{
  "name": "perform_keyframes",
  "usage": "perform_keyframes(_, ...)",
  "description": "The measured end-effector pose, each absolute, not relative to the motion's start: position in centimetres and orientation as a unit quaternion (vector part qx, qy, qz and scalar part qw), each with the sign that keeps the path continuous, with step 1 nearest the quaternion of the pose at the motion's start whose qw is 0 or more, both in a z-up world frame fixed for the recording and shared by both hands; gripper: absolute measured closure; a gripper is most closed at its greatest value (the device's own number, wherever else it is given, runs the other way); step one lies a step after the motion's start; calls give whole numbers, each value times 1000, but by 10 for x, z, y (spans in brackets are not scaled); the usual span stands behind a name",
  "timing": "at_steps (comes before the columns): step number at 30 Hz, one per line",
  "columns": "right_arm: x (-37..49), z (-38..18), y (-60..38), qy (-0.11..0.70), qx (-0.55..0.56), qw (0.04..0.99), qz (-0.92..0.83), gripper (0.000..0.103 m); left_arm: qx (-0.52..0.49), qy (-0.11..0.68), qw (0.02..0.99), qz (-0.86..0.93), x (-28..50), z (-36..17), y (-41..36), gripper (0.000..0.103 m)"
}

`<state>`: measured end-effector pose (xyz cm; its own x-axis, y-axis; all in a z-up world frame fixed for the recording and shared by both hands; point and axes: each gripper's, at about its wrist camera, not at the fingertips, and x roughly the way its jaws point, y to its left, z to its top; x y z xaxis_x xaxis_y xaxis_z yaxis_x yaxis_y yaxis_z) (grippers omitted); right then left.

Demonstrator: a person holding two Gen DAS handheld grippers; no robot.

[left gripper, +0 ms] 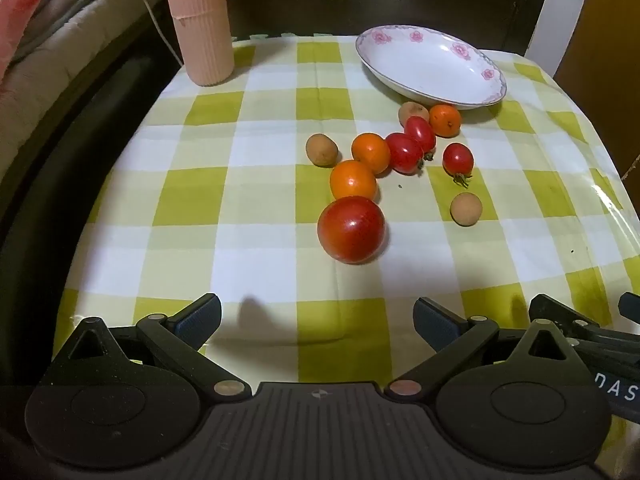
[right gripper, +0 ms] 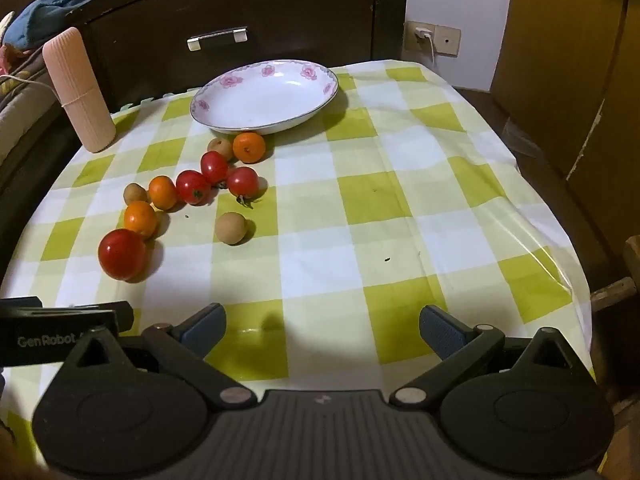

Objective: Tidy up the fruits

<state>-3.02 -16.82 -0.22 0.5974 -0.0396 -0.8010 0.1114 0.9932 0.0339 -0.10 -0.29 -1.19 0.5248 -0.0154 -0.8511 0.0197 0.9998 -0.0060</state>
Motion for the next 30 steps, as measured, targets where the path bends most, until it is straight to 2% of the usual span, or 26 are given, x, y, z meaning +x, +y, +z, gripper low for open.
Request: perform_keyframes(30,-25,-8,-169,458,43,887,-41,2,8,497,868,-7,4,-13,1,2)
